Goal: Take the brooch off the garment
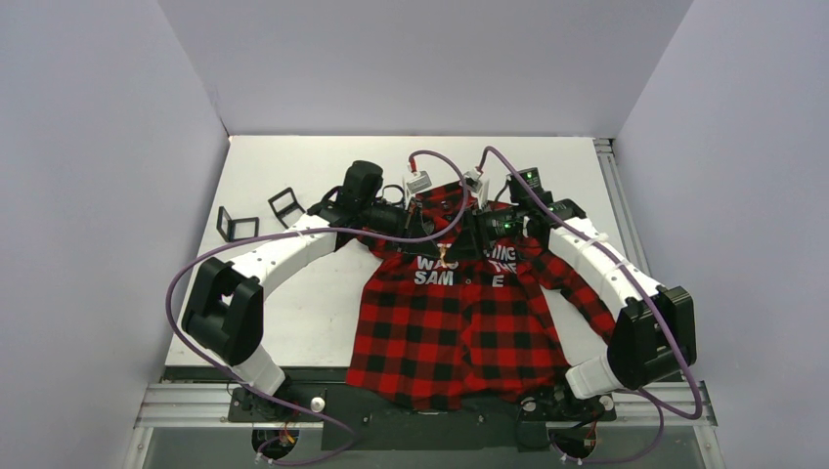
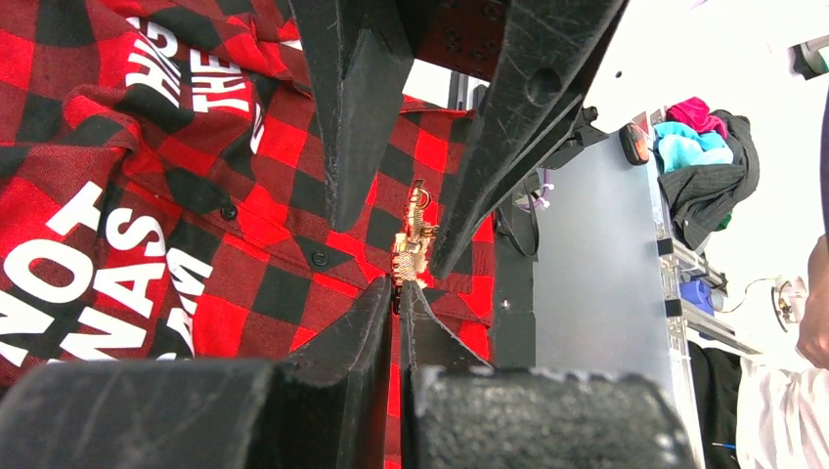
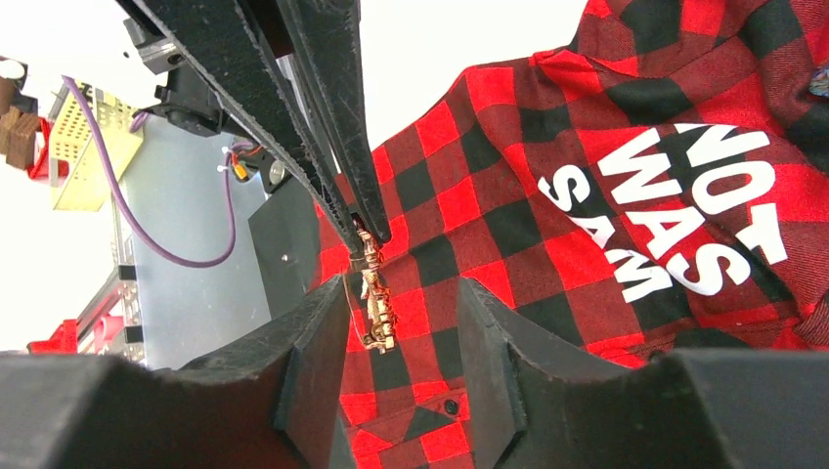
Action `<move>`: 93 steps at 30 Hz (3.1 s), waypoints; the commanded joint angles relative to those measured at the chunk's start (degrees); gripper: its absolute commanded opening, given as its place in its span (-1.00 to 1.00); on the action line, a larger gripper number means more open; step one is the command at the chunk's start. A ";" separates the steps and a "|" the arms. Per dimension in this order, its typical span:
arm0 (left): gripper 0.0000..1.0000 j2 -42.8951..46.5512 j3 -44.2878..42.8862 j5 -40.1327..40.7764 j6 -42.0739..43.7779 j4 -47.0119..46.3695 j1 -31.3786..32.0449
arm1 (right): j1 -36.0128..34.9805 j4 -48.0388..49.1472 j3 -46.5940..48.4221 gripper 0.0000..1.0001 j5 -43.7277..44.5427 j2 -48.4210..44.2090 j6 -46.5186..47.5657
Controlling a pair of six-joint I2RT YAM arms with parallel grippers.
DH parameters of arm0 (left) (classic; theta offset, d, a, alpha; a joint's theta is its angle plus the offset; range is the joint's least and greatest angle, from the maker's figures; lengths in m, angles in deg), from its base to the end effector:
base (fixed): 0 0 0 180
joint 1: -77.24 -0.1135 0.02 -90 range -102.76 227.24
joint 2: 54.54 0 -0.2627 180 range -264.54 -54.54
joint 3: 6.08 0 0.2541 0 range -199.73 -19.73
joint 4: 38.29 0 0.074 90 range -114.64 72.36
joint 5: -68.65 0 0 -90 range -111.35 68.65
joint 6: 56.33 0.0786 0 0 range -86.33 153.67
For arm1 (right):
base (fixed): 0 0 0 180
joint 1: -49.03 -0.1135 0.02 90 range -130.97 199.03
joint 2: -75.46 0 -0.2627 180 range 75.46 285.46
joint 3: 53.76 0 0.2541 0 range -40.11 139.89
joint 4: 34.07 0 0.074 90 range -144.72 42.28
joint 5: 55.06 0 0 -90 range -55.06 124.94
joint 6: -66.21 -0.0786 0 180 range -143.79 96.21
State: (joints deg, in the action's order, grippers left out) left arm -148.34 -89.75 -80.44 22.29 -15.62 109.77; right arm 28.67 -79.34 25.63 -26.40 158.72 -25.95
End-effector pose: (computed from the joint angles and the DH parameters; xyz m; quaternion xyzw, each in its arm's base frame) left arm 0.2872 -0.2632 0.2690 0.3722 0.7075 -0.5572 0.2244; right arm 0.2720 0.1745 0.2728 -0.3033 0.7677 0.5274 0.2011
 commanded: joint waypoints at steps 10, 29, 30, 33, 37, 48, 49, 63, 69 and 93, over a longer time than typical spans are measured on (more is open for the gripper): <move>-1.00 -0.49 -2.08 -3.39 -1.45 -2.86 0.33 | -0.49 -3.15 2.80 -0.19 -0.95 0.47 6.65; -1.00 -0.44 -2.49 -3.57 -1.11 -2.64 0.62 | -1.39 -4.30 4.76 -0.34 -0.57 3.34 6.10; -1.00 -0.31 -2.38 -3.62 -1.00 -2.50 0.61 | -1.29 -3.88 4.58 -0.35 -0.02 3.37 5.34; -1.00 -0.18 -2.24 -3.58 -0.63 -2.00 0.60 | -1.11 -2.12 4.04 -0.40 1.08 3.16 3.97; -1.00 0.06 -2.07 -3.60 -0.58 -1.82 0.44 | -0.61 0.06 3.32 -0.42 1.90 2.65 2.30; -1.00 0.11 -0.72 -3.81 -2.83 -4.32 -0.55 | 2.36 5.45 0.74 -0.46 2.84 -0.49 -2.26; -1.00 0.06 -0.49 -3.77 -3.36 -4.96 -0.59 | 2.65 5.48 0.61 -0.46 2.46 -0.66 -2.20; -1.00 -1.02 -0.37 1.51 -5.50 -6.19 -1.86 | 1.21 -7.29 4.34 0.11 -7.10 -1.41 10.02; -1.00 -1.07 -0.14 4.87 -5.15 -4.50 -4.81 | 2.22 3.33 0.80 0.12 -0.17 -3.49 0.30; -1.00 3.87 -3.20 65.91 29.71 18.91 -36.65 | 5.52 13.00 -5.58 0.12 13.66 -4.39 -4.79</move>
State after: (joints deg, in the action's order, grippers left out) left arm -146.40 -94.47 -31.42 45.44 8.51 73.93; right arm 34.68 -67.52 18.83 -13.22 155.16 -32.29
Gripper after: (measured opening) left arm 0.012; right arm 0.559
